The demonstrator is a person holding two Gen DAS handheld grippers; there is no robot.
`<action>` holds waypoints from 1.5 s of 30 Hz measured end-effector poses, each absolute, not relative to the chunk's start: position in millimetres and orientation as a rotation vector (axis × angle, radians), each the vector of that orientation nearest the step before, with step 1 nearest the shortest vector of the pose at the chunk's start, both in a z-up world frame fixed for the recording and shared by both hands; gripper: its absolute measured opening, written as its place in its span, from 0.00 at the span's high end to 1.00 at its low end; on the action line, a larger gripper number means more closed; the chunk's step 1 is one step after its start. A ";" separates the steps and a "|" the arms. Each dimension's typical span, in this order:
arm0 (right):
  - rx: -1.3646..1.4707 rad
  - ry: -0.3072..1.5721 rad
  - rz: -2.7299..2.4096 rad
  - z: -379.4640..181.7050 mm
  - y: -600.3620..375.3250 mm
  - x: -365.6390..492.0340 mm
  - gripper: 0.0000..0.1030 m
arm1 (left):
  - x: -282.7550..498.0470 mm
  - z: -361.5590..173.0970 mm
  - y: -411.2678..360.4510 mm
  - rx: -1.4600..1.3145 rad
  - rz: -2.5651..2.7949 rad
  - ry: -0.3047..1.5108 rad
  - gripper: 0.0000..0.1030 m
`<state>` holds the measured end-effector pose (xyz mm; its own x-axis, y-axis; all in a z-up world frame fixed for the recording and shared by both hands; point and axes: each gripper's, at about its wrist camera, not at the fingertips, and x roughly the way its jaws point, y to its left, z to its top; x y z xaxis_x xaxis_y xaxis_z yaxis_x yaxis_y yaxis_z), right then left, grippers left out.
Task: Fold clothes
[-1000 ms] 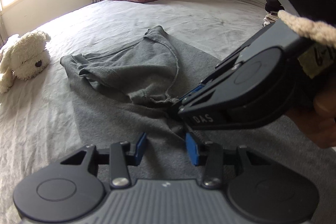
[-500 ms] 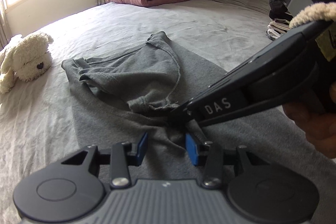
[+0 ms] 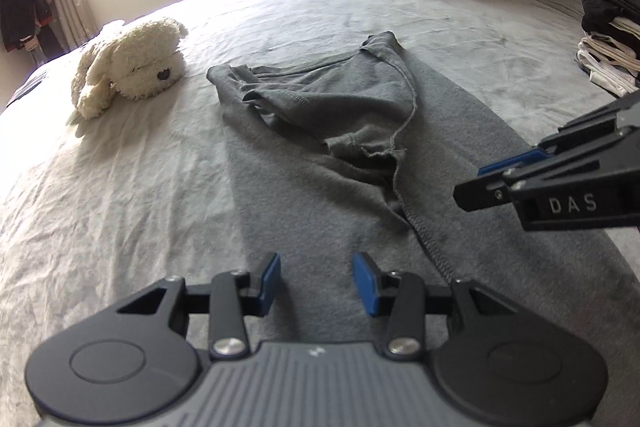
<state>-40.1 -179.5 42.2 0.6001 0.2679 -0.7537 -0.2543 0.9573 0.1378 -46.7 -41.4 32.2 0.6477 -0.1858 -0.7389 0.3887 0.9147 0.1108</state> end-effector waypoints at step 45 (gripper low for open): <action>-0.110 0.854 0.266 6.3 -173.0 -115.9 0.00 | -113.0 14.6 -15.7 -0.054 -0.266 0.868 0.00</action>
